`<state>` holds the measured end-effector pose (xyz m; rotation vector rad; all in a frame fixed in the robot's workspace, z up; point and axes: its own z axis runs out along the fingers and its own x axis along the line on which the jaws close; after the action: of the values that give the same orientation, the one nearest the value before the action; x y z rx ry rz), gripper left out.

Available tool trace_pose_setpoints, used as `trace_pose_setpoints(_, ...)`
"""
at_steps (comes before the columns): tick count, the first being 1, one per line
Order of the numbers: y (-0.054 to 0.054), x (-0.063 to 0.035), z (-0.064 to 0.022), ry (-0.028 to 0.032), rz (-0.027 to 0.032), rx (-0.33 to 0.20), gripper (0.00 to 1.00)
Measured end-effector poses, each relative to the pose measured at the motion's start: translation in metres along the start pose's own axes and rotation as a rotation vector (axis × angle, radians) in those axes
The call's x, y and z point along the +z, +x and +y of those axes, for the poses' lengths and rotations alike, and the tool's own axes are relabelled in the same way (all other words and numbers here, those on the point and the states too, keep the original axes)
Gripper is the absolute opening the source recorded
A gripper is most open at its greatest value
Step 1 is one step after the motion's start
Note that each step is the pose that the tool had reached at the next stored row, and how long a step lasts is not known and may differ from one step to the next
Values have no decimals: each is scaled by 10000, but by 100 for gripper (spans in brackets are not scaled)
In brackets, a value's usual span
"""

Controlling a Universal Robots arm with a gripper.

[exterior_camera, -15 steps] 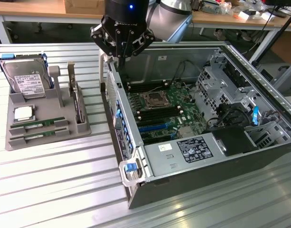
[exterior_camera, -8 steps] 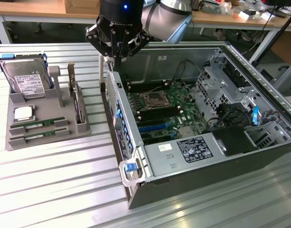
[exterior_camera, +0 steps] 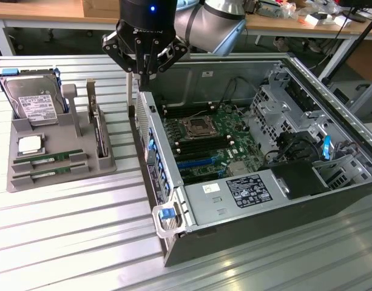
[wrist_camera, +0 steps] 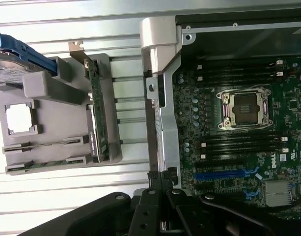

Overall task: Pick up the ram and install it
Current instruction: 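Reach for the ram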

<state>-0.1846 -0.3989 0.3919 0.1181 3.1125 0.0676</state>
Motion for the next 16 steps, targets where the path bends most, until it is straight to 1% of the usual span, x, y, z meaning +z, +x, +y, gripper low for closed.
trace_pose_setpoints(7, 66, 4, -5, 0, 0, -1, 11)
trace_pose_setpoints(16, 108, 9, -9, -1, -1, 0, 11)
